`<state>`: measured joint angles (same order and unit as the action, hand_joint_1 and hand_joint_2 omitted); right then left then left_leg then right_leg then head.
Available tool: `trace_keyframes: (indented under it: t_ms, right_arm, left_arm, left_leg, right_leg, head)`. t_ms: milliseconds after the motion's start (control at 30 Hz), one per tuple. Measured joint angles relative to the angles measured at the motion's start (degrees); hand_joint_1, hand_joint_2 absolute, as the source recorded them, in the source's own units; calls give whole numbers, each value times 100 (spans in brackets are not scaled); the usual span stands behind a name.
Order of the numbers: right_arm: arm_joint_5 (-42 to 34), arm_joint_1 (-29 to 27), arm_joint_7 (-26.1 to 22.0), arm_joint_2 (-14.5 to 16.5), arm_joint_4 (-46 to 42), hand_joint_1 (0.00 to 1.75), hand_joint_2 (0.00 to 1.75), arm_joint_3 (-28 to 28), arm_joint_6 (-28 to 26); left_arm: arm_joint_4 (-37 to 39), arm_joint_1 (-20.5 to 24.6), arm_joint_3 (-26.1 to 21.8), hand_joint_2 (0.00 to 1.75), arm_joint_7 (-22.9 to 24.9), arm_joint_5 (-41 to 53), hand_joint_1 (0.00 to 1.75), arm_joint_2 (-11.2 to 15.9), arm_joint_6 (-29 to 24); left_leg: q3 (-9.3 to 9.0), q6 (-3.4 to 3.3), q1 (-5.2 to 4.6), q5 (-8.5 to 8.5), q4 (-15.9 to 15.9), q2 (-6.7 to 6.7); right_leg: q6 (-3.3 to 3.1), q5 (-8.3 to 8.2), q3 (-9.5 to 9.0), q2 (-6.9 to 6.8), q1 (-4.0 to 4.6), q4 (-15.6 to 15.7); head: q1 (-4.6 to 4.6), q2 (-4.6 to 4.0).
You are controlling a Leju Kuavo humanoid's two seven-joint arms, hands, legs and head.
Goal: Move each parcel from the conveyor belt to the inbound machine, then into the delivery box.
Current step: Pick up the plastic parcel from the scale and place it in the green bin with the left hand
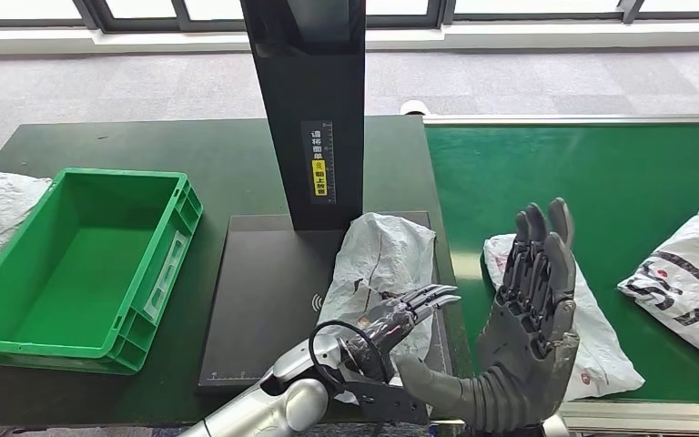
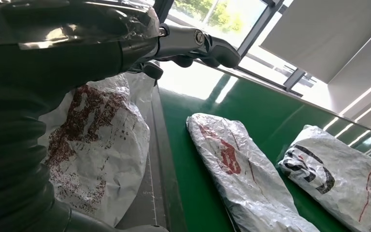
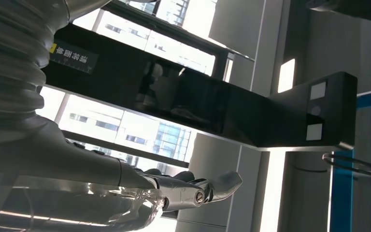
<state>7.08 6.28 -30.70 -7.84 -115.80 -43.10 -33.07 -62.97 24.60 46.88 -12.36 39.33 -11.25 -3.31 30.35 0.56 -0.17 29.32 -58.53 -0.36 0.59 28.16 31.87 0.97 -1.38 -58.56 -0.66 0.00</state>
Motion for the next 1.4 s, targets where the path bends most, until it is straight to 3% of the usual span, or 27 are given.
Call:
trace_keyframes:
  t_ms: [167, 467, 767, 1067, 1267, 1400]
  right_arm:
    - [-75, 50, -2, -50, 10, 0, 175, -34, 15]
    - [-258, 143, -16, -70, 116, 0, 175, -157, 127]
    - [-254, 210, 74, -68, 201, 0, 175, -195, 385]
    - [-220, 209, 102, -37, 277, 0, 175, -195, 674]
    - [-210, 206, 90, 58, 378, 0, 175, -195, 1026]
    - [-180, 206, 89, 134, 472, 0, 175, -195, 1165]
  left_arm:
    - [149, 76, 7, 175, 74, -59, 0, -19, -60]
    - [470, 463, 9, 175, 492, 153, 0, -23, -797]
    - [1060, 848, -48, 175, 845, 548, 0, -66, -818]
    - [1686, 1013, -129, 175, 877, 456, 0, -108, -52]
    - [2100, 1135, -144, 175, 875, 388, 0, -138, 910]
    - [2380, 1221, -144, 175, 799, 388, 0, -149, 1152]
  left_leg:
    - [2, 0, 0, 0, 0, 0]
    - [4, 0, 0, -6, 0, -3]
    - [6, -2, 0, -7, 0, -5]
    - [7, -2, 0, -7, 0, -7]
    - [7, -2, 0, -7, 0, -6]
    - [6, -2, 0, -8, 0, -6]
  right_leg:
    - [0, 0, 1, 0, 0, 0]
    - [0, -5, 0, 0, 0, -1]
    - [0, -5, 1, -1, 0, -1]
    - [0, -5, 2, -1, 0, -1]
    - [0, -5, 1, -1, 0, -1]
    - [0, -5, 1, -2, 0, -1]
  head:
    - [0, 0]
    - [0, 0]
    - [0, 0]
    - [0, 0]
    - [0, 0]
    - [0, 0]
